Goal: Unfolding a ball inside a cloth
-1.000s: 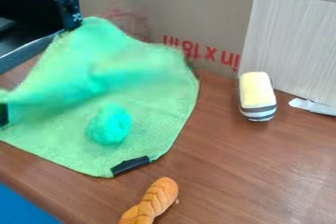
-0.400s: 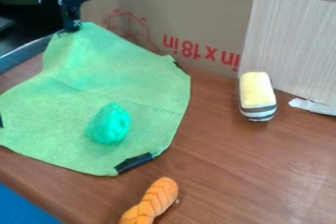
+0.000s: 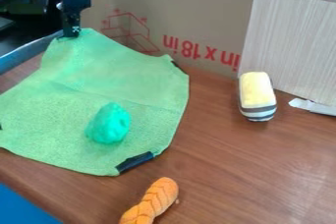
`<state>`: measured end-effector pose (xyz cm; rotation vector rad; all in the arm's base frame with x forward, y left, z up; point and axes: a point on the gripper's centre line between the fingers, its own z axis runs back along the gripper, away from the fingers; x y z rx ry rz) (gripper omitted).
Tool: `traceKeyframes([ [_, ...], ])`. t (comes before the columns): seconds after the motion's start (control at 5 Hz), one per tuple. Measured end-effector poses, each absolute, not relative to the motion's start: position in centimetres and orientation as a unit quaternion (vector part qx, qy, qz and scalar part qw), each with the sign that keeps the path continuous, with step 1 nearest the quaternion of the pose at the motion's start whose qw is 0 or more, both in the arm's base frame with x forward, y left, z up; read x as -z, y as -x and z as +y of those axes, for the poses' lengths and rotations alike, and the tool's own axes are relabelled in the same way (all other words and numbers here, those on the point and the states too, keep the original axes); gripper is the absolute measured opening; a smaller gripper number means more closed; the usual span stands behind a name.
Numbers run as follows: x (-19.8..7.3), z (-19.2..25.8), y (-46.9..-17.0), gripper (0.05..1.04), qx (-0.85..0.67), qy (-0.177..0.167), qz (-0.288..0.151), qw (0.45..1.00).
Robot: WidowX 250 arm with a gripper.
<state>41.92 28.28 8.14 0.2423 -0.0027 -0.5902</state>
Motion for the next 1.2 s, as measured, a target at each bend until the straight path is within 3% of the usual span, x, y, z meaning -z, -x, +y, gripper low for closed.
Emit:
traceKeyframes([
  [0.2, -5.9, 28.5, -41.2, 0.459, 0.292, -0.121, 0.022, 0.948],
  [0.4, -4.7, 28.2, -40.9, 0.786, 0.296, -0.118, 0.023, 0.948],
  [0.6, -6.4, 27.9, -40.8, 0.988, 0.294, -0.131, 0.001, 0.947],
  [0.8, -9.3, 26.5, -39.7, 1.001, 0.292, -0.131, -0.029, 0.947],
  [1.0, -13.2, 23.6, -37.8, 1.001, 0.301, -0.097, -0.061, 0.947],
  [1.2, -14.8, 19.8, -34.0, 1.001, 0.328, -0.043, -0.073, 0.941],
])
